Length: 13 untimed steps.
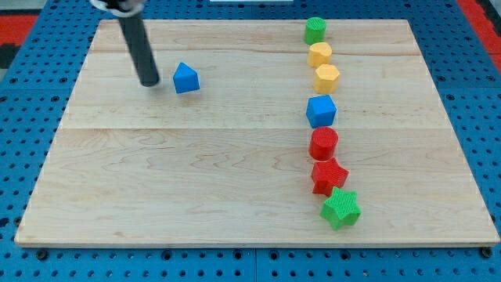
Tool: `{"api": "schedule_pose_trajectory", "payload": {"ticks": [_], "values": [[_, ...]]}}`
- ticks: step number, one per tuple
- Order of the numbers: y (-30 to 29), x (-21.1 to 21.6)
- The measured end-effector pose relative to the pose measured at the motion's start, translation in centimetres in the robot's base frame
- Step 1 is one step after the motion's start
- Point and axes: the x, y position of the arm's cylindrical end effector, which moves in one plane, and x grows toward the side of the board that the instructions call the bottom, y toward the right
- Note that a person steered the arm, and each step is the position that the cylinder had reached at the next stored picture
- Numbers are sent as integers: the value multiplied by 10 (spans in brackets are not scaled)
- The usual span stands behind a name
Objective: Move the blue triangle to the left side of the yellow heart
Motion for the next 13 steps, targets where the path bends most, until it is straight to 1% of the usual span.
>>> {"api": "schedule_pose_trajectory", "payload": {"ticks": [2, 3, 4, 5, 6, 7, 8, 9, 10, 11, 12, 13], "values": [[79, -4], [99, -4], [107, -5], [50, -12], [48, -37], [80, -51], [116, -79], [168, -79], [204, -80], [187, -69], [186, -51], [201, -36]]}}
